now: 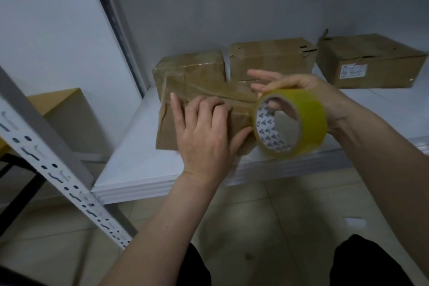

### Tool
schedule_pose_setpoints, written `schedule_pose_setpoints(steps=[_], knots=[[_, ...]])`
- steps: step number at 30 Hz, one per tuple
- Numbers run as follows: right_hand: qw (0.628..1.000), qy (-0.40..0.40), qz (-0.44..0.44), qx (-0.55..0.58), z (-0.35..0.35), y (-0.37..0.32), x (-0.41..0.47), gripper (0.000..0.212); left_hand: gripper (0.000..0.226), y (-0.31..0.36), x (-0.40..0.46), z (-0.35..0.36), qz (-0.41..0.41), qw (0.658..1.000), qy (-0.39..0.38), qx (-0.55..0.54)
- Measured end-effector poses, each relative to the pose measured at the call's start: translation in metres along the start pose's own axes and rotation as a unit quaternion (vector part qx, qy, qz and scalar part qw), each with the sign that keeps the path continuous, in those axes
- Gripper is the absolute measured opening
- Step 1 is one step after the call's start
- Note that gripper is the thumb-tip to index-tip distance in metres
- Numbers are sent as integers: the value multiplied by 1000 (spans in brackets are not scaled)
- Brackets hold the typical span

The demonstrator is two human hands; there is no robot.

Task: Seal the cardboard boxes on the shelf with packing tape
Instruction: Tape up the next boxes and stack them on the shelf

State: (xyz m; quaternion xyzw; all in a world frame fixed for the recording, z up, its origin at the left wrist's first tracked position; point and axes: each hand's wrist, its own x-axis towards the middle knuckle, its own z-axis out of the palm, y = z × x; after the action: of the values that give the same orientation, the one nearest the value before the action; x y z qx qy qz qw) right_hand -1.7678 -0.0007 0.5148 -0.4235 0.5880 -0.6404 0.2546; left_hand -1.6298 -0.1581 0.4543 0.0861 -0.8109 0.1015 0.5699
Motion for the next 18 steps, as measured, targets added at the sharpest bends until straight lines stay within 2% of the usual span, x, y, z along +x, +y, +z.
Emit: schedule_pose_setpoints(steps=[2,9,12,18], knots=[[1000,-1,20,-5,6,3,4,42,50,-4,-4,3,-8,1000,4,-6],[998,37,-51,1,26,-5,5,16,46,-18,-22,6,-9,999,14,-47],[998,4,-68,1,25,-4,3,9,45,-15,-23,6,-11,998,37,-51],[991,-91,-102,-4,16,-4,-5,20,42,-12,-29,4,-1,996,75,-44]])
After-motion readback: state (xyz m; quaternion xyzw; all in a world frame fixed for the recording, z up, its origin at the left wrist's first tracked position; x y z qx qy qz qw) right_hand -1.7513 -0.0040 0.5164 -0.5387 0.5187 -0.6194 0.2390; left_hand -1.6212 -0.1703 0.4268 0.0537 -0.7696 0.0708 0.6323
